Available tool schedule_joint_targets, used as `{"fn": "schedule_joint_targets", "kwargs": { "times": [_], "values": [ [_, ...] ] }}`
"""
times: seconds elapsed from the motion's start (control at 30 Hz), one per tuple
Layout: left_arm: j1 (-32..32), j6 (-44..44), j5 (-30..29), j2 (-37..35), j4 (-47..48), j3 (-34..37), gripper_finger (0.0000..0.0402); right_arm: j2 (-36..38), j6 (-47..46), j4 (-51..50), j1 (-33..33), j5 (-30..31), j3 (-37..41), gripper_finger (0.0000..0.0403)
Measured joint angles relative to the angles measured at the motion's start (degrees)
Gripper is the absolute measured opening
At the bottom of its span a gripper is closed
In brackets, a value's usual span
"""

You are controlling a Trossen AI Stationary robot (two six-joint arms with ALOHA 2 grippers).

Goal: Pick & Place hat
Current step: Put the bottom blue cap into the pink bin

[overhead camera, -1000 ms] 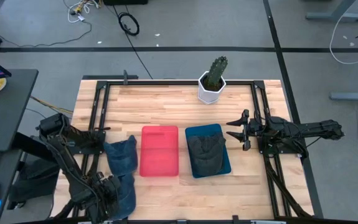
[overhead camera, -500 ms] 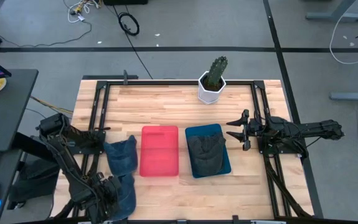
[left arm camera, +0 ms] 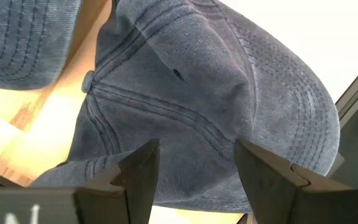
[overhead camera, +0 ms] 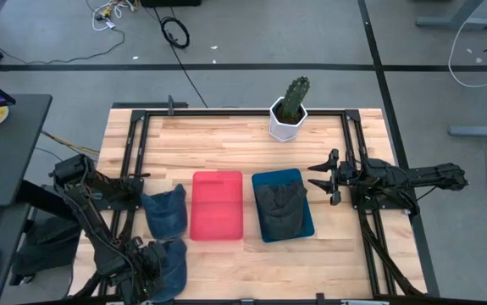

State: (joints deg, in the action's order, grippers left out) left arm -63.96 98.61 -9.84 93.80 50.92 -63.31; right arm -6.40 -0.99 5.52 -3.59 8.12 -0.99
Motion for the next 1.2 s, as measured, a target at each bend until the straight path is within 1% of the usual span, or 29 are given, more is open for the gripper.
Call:
{"fn": "schedule_joint_targets", "kwargs": {
  "times": [0.23, 0.37, 0.83, 1.0, 1.1, 1.2],
  "values": [
    [0.00, -0.05, 0.10, 1.68, -0.31, -0.04, 0.0213, -0.01, -0.01, 0.00, 0.01, 0.02, 0.00, 0.0204],
    [0.50, -0.28, 1.56, 3.16, -0.33, -0.04, 0.0213, -0.02, -0.01, 0.00, 0.02, 0.02, 0.00, 0.0204],
    [0.55, -0.26, 1.71, 3.29, -0.48, -0.04, 0.0212, 0.00, 0.00, 0.00, 0.00, 0.02, 0.00, 0.0204],
    [0.79, -0.46, 1.07, 3.30, -0.82, -0.04, 0.0193, -0.01, 0.00, 0.00, 0.01, 0.02, -0.01, 0.0204],
    [0.81, -1.53, 2.65, 3.30, -1.11, -0.04, 0.0180, -0.01, 0.00, 0.00, 0.01, 0.02, 0.00, 0.0204],
    [0.87, -1.69, 4.10, 3.30, -0.92, -0.04, 0.0180, -0.01, 0.00, 0.00, 0.02, 0.02, 0.00, 0.0204]
  ]
}}
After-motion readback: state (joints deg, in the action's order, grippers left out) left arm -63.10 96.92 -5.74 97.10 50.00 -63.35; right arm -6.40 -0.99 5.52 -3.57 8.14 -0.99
